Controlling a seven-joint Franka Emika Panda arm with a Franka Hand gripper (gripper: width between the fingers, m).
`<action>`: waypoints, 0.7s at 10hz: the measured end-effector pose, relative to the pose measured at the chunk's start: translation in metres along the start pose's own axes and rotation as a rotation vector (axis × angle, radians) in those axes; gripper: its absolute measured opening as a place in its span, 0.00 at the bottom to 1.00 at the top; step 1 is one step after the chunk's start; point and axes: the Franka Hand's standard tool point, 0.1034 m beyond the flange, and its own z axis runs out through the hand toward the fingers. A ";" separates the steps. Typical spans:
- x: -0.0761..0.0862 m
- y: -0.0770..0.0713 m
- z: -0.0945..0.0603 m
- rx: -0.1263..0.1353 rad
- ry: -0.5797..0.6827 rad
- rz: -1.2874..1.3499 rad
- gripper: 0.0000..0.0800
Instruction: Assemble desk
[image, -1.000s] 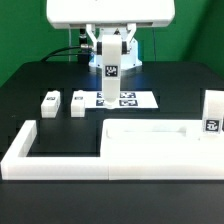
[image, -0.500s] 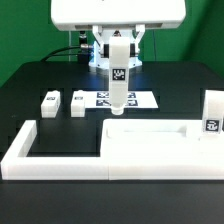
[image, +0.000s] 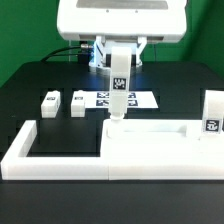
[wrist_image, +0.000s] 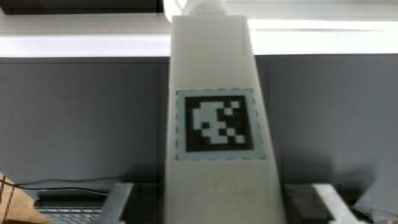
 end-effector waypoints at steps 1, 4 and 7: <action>0.004 0.000 0.002 0.002 -0.001 0.001 0.36; 0.012 0.004 0.010 0.008 -0.019 0.008 0.36; 0.003 0.001 0.023 0.005 -0.036 0.006 0.36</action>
Offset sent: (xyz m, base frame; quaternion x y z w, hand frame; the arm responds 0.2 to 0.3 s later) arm 0.0176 0.0011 -0.0066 0.0225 -0.0248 0.0015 0.9994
